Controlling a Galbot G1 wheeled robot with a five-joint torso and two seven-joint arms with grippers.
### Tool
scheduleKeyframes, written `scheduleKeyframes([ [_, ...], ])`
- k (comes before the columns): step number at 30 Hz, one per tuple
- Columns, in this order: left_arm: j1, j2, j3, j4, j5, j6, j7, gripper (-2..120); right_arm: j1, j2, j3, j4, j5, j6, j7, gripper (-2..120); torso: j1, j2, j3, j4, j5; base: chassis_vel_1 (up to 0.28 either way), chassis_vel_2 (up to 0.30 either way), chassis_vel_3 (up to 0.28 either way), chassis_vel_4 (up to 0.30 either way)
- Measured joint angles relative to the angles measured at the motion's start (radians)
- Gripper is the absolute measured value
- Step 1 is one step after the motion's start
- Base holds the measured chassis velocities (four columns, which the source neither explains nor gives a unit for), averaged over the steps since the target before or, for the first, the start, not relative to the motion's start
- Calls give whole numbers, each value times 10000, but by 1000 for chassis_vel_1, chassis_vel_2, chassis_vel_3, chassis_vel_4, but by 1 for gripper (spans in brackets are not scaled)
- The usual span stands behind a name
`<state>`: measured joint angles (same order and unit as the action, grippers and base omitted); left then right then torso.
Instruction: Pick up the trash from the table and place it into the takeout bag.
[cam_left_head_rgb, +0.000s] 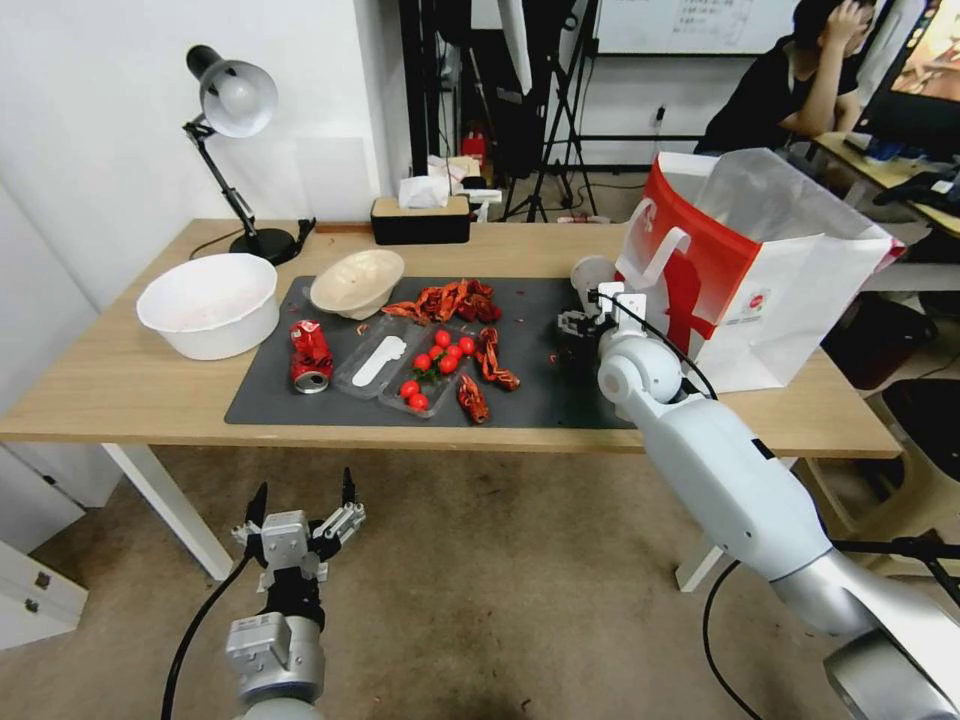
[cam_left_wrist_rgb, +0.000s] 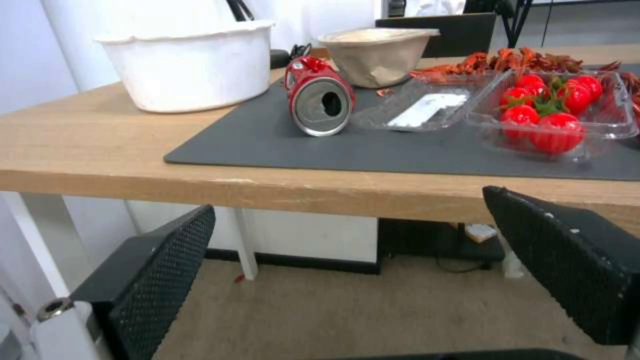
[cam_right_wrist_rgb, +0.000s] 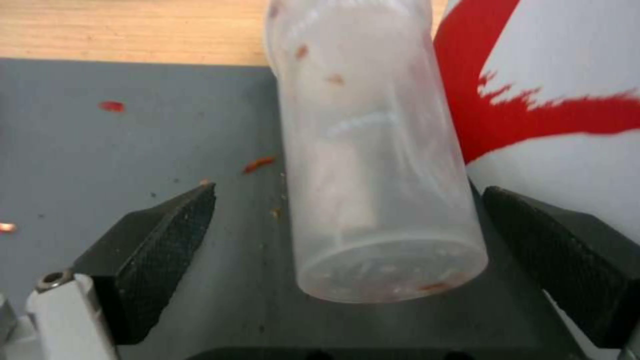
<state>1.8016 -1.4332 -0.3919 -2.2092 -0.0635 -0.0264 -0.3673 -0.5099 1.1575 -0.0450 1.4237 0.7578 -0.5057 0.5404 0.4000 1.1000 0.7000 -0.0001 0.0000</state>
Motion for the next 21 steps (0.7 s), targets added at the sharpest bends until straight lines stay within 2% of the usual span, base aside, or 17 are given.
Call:
scheduleKeyframes([
  [21,-76,8,102,110,5,9,4,100,291,94,35,-569,-61,232,-229,100,-1,0,0,1,0,0,0,0,0],
])
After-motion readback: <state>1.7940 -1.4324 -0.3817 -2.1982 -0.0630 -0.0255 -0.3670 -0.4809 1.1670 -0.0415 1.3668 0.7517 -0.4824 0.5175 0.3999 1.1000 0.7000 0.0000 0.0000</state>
